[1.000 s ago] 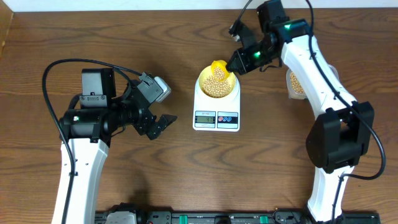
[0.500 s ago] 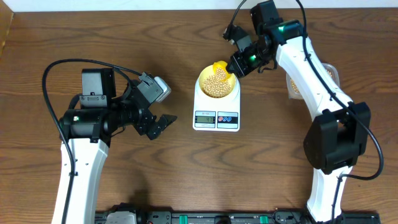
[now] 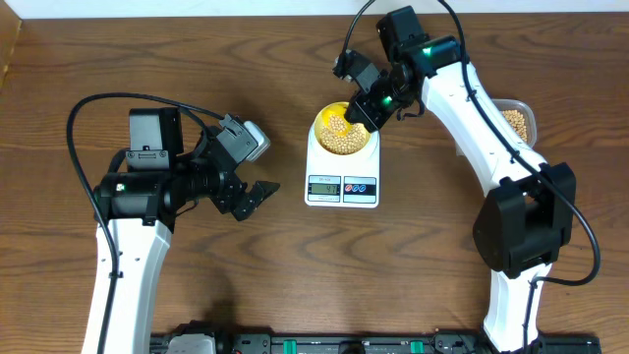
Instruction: Scoop item into bowl and weigh 50g on scale
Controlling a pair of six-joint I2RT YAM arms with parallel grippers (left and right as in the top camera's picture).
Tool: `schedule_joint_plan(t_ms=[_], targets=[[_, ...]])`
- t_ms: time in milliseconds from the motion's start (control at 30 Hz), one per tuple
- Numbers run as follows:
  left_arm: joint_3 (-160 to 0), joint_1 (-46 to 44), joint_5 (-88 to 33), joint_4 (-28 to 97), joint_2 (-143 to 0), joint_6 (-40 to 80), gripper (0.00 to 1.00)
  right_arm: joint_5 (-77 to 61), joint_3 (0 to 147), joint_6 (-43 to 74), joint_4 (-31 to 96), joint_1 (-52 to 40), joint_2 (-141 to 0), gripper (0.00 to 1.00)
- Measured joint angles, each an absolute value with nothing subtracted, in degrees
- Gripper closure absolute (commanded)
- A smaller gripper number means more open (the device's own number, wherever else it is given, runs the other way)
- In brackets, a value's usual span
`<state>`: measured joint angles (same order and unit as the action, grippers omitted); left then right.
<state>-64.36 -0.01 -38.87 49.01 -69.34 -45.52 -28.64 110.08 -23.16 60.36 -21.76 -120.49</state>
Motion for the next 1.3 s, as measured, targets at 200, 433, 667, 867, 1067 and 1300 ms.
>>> schedule_joint_plan(t_ms=[200,433,667,867,1067,1300], targets=[[-64.4,0.0,-38.9,49.0,-69.3,-45.5,0.03,-28.6,110.1,-23.3,60.6,-21.7,-120.0,0.99],[-64.4,0.0,-38.9,49.0,-69.3,-45.5,0.03,-28.6,110.1,-23.3,60.6,-21.7,-118.5,0.99],[-64.4,0.0,-38.9,49.0,-69.3,-45.5,0.02,-28.6,110.1,-23.5,60.6,-21.7,-118.3,0.99],[-64.4,0.0,-38.9,49.0,-69.3,-45.5,0.02,-28.5,110.1,-23.6,60.6,-21.7,-118.3,0.99],[-64.4,0.0,-38.9,49.0,-69.3,-45.5,0.02,-28.4,110.1,-24.4,60.5,-21.7,-118.3,0.99],[-64.4,0.0,-38.9,49.0,-69.3,-45.5,0.02,-28.4,110.1,-24.5,60.5,-21.7,-118.3,0.99]])
